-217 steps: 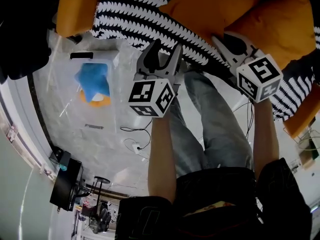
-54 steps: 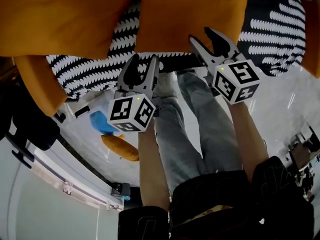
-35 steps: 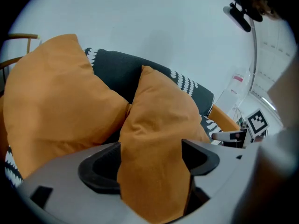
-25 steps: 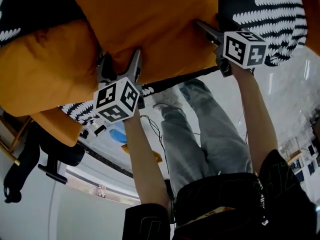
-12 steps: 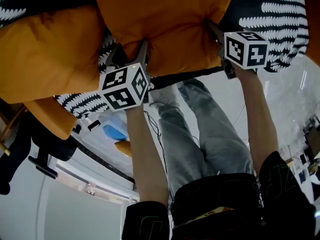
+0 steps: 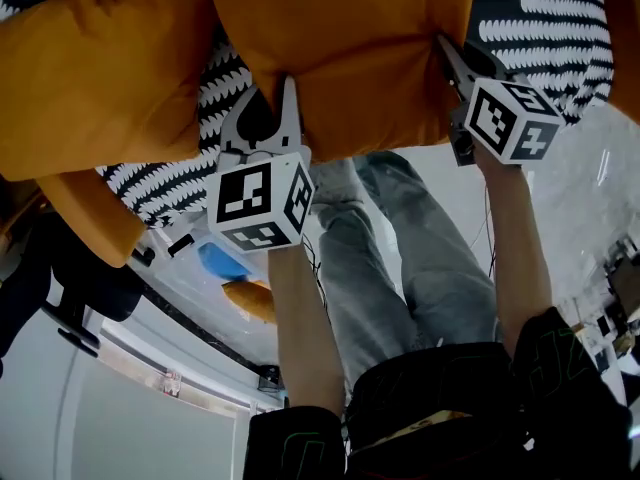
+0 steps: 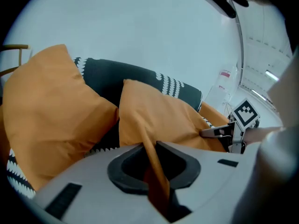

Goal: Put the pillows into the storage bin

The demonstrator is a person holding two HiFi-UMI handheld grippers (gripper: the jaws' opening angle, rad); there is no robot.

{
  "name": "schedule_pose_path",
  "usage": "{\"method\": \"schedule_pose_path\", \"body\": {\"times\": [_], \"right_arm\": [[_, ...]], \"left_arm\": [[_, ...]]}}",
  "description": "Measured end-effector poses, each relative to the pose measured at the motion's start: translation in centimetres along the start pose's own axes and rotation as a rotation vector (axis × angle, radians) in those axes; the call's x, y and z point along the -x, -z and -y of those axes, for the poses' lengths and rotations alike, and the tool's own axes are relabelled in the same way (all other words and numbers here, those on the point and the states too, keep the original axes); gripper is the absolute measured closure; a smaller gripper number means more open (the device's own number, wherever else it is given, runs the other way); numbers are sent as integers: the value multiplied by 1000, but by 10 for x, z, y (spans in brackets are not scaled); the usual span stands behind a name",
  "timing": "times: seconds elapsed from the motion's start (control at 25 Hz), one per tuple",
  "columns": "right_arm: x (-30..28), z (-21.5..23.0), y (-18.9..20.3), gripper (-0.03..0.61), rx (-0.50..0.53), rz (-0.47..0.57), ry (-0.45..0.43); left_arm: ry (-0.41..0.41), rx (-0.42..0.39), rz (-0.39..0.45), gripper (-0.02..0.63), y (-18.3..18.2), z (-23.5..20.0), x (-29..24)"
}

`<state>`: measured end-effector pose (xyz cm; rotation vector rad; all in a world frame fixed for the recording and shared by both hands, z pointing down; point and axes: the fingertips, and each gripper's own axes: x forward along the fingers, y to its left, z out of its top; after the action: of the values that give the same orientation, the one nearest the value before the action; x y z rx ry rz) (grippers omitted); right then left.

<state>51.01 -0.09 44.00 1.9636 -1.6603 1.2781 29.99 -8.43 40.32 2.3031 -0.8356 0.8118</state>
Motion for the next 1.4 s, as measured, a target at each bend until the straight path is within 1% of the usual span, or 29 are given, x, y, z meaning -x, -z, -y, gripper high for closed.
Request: {"method": "schedule_pose_path", "body": {"times": [0.12, 0.24, 0.4, 0.52, 0.68, 0.8, 0.88, 1.0, 1.08, 1.16, 1.32, 1.4], "right_arm": [[27, -16, 2, 555, 23, 37, 11], [50, -38, 12, 557, 45, 63, 23], [79, -61, 19, 558, 43, 125, 36], [102, -82, 16, 558, 77, 167, 29], [123, -118, 12, 557, 152, 219, -12], [134, -158, 15, 558, 213, 243, -62], [136, -187, 21, 557, 241, 248, -99], [141, -226, 37, 557, 259, 241, -156], [144, -254, 48, 558, 282, 232, -187], [146, -285, 58, 557, 320, 217, -228], [150, -367, 66, 557, 454, 161, -347], [153, -406, 79, 557, 505, 135, -381]], "left_arm": [[-18, 5, 29, 580, 5, 1, 31], [-34, -10, 67, 597, 10, -2, 65], [-29, -45, 111, 604, 11, -3, 100], [-34, -37, 151, 606, 13, -3, 131], [-73, -14, 217, 604, 22, -8, 178], [-115, 13, 264, 603, 36, -24, 218], [-152, 31, 294, 601, 46, -39, 246], [-215, 42, 316, 601, 63, -57, 287], [-252, 64, 322, 602, 77, -70, 313], [-295, 106, 330, 601, 95, -84, 340], [-415, 237, 363, 601, 129, -111, 408], [-452, 287, 369, 601, 149, -126, 438]]}}
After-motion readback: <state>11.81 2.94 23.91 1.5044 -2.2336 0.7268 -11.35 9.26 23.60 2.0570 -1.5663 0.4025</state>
